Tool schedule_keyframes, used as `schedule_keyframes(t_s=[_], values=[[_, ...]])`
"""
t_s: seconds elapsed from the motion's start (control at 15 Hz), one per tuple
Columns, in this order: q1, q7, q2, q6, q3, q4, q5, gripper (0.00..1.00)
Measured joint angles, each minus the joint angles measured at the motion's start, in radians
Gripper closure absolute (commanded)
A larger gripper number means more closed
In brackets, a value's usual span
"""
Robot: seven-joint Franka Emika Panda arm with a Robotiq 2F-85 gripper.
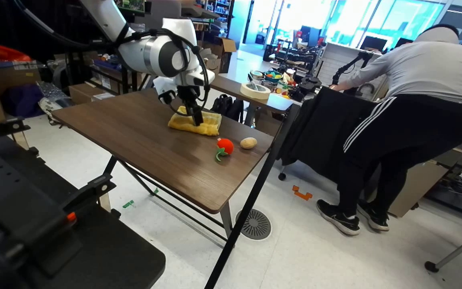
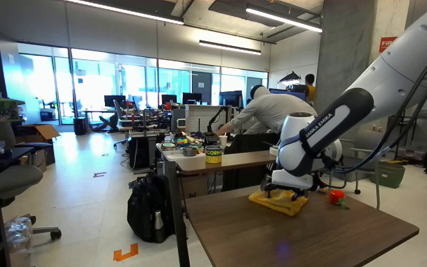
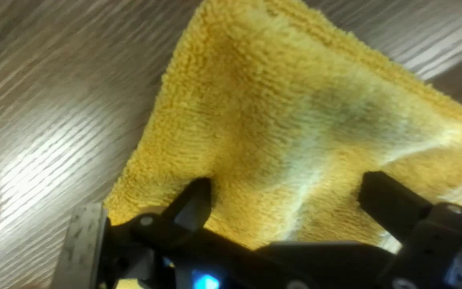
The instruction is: Wipe the table
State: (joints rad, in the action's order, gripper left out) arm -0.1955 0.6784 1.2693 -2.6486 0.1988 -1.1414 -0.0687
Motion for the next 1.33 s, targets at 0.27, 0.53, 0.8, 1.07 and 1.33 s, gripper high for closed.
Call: schedule_keyframes(t_s=[0.27,0.53,0.8,1.07,1.33], values=[[0.001,0.034,0.024,0.001,0.011,0.027,0.006,0.0],[-0.078,0.112,0.103,0.031,0.034,0.143,0.039,0.0],[-0.17,0.152,0.181,0.13,0.036,0.302,0.049,0.0],[-0.218,0.102,0.21,0.253,-0.035,0.397,0.05,0.0],[-0.199,-0.057,0.19,0.379,-0.13,0.406,0.035,0.0]])
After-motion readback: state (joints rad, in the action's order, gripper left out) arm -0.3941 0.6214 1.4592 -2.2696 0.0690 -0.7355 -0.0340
